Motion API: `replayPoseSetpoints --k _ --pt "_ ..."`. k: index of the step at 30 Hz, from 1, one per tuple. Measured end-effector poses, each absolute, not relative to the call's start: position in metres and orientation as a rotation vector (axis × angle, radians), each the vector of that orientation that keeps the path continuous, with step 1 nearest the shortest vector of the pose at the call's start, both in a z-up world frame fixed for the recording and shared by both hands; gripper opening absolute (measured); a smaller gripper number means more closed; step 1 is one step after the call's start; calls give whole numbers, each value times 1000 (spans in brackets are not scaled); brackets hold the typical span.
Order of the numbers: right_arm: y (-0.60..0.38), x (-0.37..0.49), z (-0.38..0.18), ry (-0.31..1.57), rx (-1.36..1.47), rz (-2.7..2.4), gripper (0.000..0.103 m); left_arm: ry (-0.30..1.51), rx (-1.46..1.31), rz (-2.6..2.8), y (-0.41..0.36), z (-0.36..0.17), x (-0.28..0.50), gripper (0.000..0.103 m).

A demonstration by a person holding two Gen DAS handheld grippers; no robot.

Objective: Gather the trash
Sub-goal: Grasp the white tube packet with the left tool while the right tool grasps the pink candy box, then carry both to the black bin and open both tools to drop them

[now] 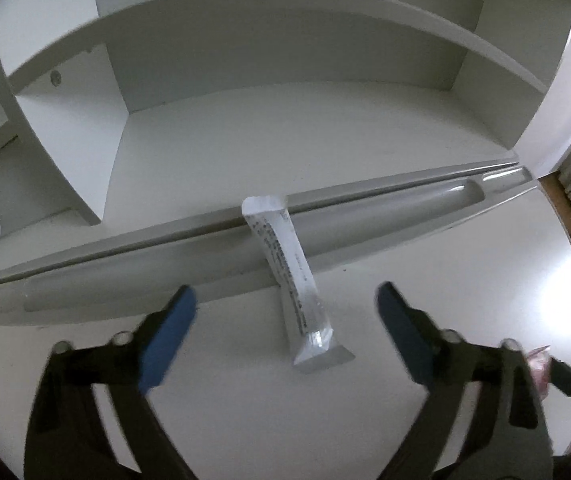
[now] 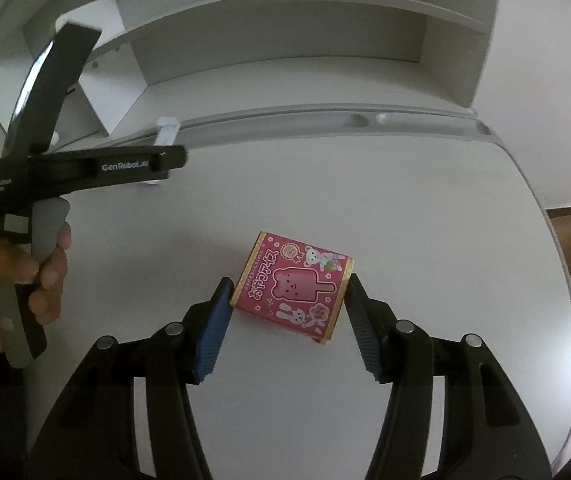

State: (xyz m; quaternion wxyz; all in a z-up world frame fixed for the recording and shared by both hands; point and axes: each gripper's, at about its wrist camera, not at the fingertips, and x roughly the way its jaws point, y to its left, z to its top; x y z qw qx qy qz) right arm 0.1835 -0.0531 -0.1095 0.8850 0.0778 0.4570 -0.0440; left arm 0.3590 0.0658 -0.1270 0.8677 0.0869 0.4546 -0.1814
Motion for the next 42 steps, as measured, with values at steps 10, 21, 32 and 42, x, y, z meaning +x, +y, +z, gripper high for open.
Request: replayPoseSetpoints --k 10,21,32,42 --pt "-137 105 -102 883 282 -197 55 926 196 -440 34 -117 308 16" --pt "-276 -91 -126 804 480 -538 55 838 321 -830 -131 -109 145 16" --pt "-357 -290 -192 785 738 -831 55 799 533 -1275 -273 -136 -43 16" --pt "-392 -355 -290 874 937 -833 55 828 715 -1412 -328 -207 -138 16"
